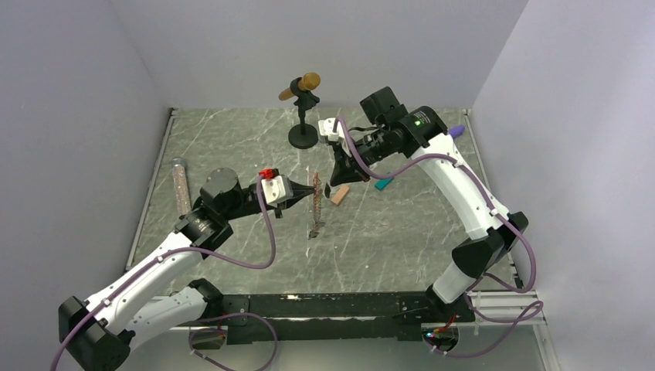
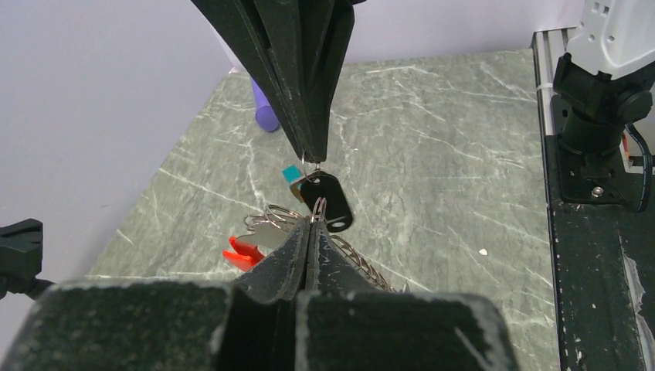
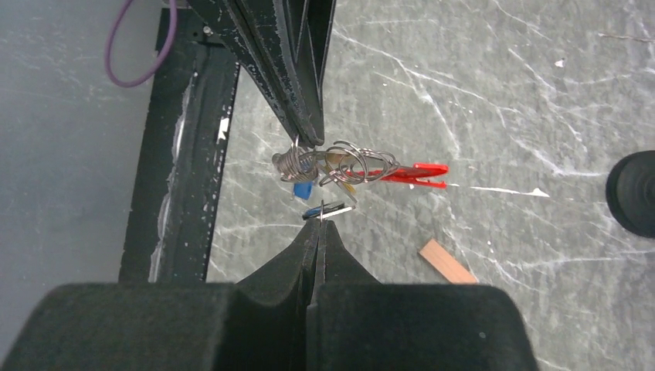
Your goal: Put the keys on the keyring
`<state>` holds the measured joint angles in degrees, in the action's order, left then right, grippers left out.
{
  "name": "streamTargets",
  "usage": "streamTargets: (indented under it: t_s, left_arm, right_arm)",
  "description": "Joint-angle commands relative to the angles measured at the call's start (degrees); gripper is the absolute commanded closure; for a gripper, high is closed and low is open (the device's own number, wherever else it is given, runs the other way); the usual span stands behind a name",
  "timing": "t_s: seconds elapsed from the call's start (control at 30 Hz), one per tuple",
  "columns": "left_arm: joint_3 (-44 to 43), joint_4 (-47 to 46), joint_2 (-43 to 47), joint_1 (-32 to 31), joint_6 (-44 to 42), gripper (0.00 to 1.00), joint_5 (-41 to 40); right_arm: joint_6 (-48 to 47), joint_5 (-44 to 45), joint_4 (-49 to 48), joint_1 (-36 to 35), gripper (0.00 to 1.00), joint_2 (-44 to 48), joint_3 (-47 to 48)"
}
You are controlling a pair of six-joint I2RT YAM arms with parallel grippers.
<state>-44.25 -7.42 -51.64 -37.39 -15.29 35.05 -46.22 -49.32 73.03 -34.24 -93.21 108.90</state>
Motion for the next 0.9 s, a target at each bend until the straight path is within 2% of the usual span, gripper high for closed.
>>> streamTargets:
  t_s: [0.0,0.2,0.33,0.43,0.6,0.73,0.87]
  left_arm:
    - [-1.01,-0.95,-0.21,-0.89,0.70,1.00,-3.23]
    - [-0.79,-0.89,0.12,-0.90,-0.09,1.00,-3.35]
    - [4.83,-4.51,3.34,-1.02,-9.46,1.00,0.43]
    - [10.55,-10.86,6.65,-1.19,-16.33,1.00,0.06]
    - [11.04,-10.59,8.77,-1.16,-18.87,1.00,-3.20]
    - [11.24,-9.38,11.78,-1.19,-19.70,1.00,-8.51]
    - [10.63,-6.34,14.41,-1.60,-20.36,1.00,-14.12]
  right_arm:
    - [0.57,3.40,-1.28,-1.21,1.00,-0.16,3.35]
    - [-2.21,3.60,1.00,-2.00,1.00,-0.56,4.95]
    - [-9.05,3.82,5.18,-3.17,1.00,-1.39,7.41]
    - [-12.87,6.72,7.72,-5.83,1.00,-2.46,9.59]
    - [-16.74,15.42,9.15,-11.37,1.00,-3.66,13.77]
    - [-16.67,24.56,2.84,-15.73,1.00,-0.54,8.91]
    - [-11.32,32.25,-7.00,-19.38,1.00,4.14,1.79]
